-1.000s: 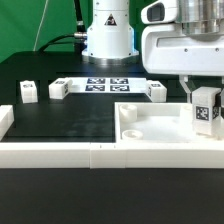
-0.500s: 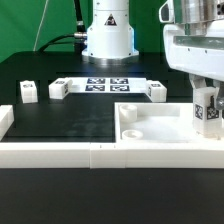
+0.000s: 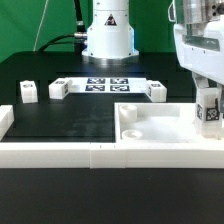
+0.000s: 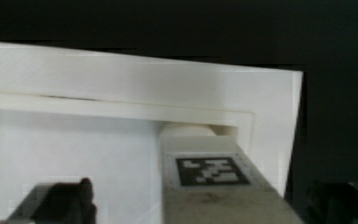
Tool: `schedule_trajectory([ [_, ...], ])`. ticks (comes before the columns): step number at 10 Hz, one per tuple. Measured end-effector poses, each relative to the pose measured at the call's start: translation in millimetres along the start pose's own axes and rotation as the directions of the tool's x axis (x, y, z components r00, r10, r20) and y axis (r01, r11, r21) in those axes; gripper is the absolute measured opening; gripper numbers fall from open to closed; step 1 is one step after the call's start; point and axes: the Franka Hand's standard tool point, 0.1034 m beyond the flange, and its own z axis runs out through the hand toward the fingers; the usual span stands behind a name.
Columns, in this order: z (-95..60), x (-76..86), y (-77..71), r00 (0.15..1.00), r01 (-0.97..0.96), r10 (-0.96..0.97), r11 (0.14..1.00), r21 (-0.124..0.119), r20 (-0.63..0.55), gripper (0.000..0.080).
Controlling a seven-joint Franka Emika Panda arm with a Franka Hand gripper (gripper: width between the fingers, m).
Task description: Assemble one leg
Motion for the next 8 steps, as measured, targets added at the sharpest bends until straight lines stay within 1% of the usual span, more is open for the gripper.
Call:
schedule_trajectory([
  [1,-0.3,0.1,0.0,1.000,0.031,-0.031,1.000,-0.001,0.000,0.0628],
  [2,-0.4,-1.3,0.9,0.997,0.083,-0.083,0.996,-0.013,0.005,0.0643],
  [3,-0.7,-2.0,0.9,0.977,0.212,-0.211,0.977,-0.017,0.010,0.0643],
  [4,-1.6,-2.9,0.9,0.940,0.341,-0.340,0.940,-0.027,0.019,0.0648],
  [5,-2.8,-4.1,0.1,0.896,0.445,-0.444,0.895,-0.037,0.028,0.0649],
  [6,-2.5,-4.4,0.1,0.831,0.557,-0.556,0.829,-0.049,0.030,0.0649],
  [7,-2.5,-2.5,0.3,0.749,0.662,-0.662,0.747,-0.053,0.033,0.0649],
  [8,-1.6,0.7,1.8,0.658,0.753,-0.752,0.654,-0.079,0.046,0.0649],
])
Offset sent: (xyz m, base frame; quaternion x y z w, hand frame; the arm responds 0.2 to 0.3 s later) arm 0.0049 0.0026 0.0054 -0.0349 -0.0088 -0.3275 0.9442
